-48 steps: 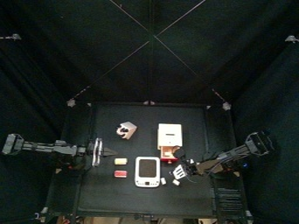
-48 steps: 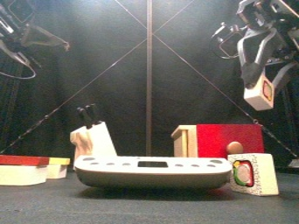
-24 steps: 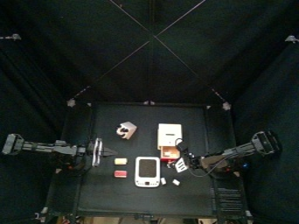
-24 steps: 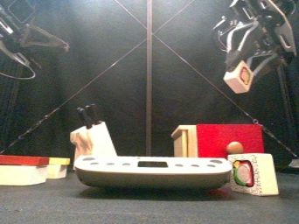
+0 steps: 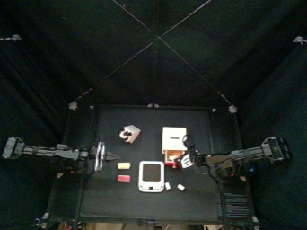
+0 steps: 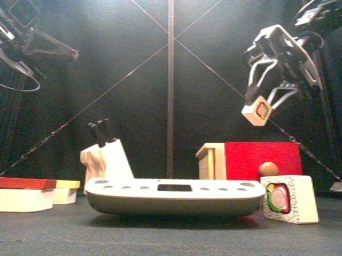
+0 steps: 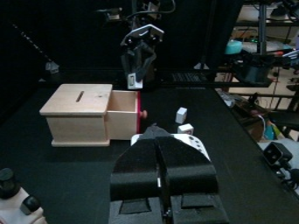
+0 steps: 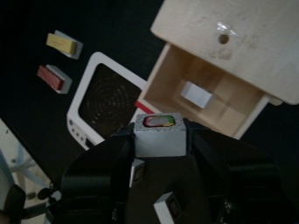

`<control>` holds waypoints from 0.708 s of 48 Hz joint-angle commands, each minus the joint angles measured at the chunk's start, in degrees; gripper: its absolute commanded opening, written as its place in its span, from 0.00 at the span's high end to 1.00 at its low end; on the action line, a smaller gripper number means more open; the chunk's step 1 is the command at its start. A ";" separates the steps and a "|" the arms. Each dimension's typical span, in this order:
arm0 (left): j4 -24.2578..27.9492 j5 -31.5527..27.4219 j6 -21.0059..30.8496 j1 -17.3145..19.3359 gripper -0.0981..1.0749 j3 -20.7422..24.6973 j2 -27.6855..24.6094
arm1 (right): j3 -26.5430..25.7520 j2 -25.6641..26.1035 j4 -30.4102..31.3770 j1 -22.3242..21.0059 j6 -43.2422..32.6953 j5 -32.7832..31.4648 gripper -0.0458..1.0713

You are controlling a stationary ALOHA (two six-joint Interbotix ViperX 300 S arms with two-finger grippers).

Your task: Put sushi piece in drawer

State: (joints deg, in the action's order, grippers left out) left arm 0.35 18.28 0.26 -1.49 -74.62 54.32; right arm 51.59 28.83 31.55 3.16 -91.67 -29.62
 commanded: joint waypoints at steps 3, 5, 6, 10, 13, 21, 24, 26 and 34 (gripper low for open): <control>-0.09 0.62 0.00 0.09 0.94 0.79 -0.26 | -0.26 0.79 1.76 -1.49 -0.09 0.53 0.43; -0.09 0.70 0.09 0.00 0.94 0.79 -0.26 | -0.26 0.70 2.02 -1.76 -0.18 0.53 0.43; -0.09 0.62 0.00 0.09 0.94 0.79 -0.26 | -0.35 0.62 2.20 -1.76 -0.18 0.53 0.43; -0.09 0.62 0.00 0.00 0.94 0.70 -0.26 | -0.35 0.35 2.55 -1.76 -0.18 0.62 0.43; -0.09 0.62 0.00 0.00 0.94 0.70 -0.26 | -0.35 0.09 2.64 -1.85 -0.18 0.53 0.42; -0.09 0.62 0.00 0.09 0.94 0.62 -0.26 | -0.09 -0.97 2.64 -2.02 -0.18 0.62 0.42; -0.09 0.62 0.00 0.09 0.94 0.62 -0.26 | -0.18 -1.58 2.72 -2.11 -0.18 0.62 0.42; -0.09 0.62 0.00 0.09 0.94 0.62 -0.26 | -0.18 -1.93 2.72 -2.11 -0.18 0.62 0.42; -0.09 0.62 0.00 0.09 0.94 0.62 -0.26 | -0.62 -3.52 2.72 -2.11 -0.18 0.97 0.42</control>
State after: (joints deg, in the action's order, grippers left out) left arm 0.35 18.37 0.26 -1.49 -74.88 54.32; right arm 51.94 25.31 34.10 1.23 -91.76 -29.18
